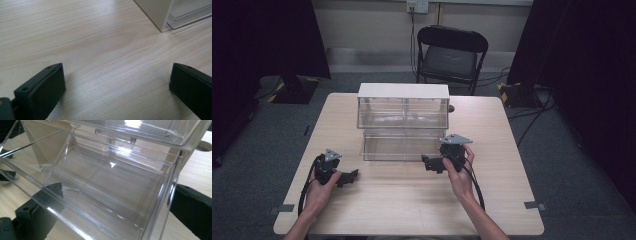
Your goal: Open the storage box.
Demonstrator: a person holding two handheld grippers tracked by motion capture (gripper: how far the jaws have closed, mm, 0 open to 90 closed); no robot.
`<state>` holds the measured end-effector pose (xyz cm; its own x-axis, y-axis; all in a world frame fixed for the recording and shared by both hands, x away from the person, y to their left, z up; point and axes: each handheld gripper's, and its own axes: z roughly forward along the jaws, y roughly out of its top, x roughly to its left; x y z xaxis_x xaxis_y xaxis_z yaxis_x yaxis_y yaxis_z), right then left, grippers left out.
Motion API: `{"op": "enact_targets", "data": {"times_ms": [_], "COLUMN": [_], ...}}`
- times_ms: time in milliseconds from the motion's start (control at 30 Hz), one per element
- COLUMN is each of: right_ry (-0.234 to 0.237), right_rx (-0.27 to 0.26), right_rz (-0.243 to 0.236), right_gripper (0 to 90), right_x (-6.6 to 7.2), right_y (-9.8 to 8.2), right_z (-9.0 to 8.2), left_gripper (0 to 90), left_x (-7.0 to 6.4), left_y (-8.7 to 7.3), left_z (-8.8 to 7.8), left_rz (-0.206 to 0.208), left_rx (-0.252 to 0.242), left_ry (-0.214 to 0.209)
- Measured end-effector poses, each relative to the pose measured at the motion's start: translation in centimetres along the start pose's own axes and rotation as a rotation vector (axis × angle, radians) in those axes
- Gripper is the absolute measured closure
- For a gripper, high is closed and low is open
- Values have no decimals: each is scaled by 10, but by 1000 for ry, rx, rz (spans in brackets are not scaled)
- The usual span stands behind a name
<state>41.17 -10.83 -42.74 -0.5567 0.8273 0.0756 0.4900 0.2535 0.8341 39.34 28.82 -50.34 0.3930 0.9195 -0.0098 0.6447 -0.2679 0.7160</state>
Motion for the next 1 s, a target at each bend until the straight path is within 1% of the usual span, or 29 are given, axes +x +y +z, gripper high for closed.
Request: {"op": "enact_targets", "data": {"times_ms": [100, 233, 300, 333, 367, 400, 433, 500, 667, 733, 833, 1000], "right_ry": [-10, -13, -16, -27, -23, -17, -15, -18, -9, -4, -1, 4], "right_rx": [-14, -15, -21, -23, -21, -12, -12, -13, -36, -48, -57, -64], "right_rz": [-7, -7, 3, 6, 1, 13, 4, 6, 9, -5, -9, 5], "right_gripper": [7, 8, 19, 24, 22, 25, 25, 23, 35, 40, 44, 35], "right_x": [1, 0, -1, -1, -2, -2, -3, -2, -4, -3, -2, -2], "right_y": [5, 5, 5, 5, 5, 4, 4, 4, 6, 7, 9, 10], "right_z": [0, 1, 2, 3, 5, 5, 5, 5, 3, 0, -2, -1], "left_gripper": [0, 0, 0, 0, 0, 0, 0, 0, 0, 0, 0, 0], "left_x": [0, 0, 0, 0, 0, 0, 0, 0, 0, 0, 0, 0], "left_y": [0, 0, 0, 0, 0, 0, 0, 0, 0, 0, 0, 0], "left_z": [0, 0, 0, 0, 0, 0, 0, 0, 0, 0, 0, 0], "left_rz": [0, -1, 0, -1, 0, 0, 0, -1, 0, -1, -1, 0], "left_rx": [0, 0, 0, 0, 0, 0, 0, 0, 0, 0, 0, 0], "left_ry": [0, 0, 0, 0, 0, 0, 0, 0, 0, 0, 0, 0]}}
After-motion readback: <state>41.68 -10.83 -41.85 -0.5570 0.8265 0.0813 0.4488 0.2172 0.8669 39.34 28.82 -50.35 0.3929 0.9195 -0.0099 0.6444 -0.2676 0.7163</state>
